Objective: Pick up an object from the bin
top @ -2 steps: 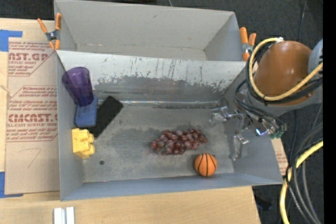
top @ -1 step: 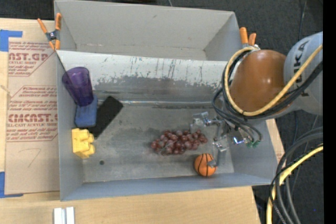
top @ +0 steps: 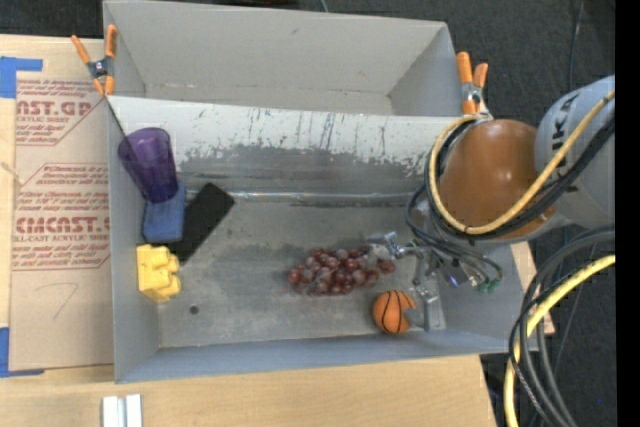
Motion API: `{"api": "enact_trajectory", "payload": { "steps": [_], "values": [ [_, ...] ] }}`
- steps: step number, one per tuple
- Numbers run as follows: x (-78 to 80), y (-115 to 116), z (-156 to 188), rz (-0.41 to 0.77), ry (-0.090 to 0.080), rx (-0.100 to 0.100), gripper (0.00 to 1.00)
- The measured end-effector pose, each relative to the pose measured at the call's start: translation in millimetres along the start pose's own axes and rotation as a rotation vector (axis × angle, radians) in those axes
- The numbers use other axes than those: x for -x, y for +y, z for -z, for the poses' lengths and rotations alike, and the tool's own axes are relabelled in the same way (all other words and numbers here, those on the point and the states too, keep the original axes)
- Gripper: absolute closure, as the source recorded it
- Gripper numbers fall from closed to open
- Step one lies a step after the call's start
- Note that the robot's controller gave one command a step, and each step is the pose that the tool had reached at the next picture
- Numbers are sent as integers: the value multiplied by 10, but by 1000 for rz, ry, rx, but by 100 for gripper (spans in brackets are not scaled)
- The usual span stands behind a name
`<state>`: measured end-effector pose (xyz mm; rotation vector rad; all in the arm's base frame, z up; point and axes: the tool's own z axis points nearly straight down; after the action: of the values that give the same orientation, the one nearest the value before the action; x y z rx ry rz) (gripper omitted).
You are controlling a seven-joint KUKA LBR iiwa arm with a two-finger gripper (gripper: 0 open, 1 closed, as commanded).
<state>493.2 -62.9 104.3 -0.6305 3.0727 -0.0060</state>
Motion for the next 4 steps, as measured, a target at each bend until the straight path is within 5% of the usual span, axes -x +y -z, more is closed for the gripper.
{"api": "enact_trajectory", "payload": {
  "steps": [1,2,3,4],
  "values": [
    [49,112,5,-46,1,-2,0],
    [713,143,-52,6,-2,-3,100],
    [713,143,-53,6,-2,-3,100],
    [1019,6,-331,147,-5,-4,0]
  ]
}}
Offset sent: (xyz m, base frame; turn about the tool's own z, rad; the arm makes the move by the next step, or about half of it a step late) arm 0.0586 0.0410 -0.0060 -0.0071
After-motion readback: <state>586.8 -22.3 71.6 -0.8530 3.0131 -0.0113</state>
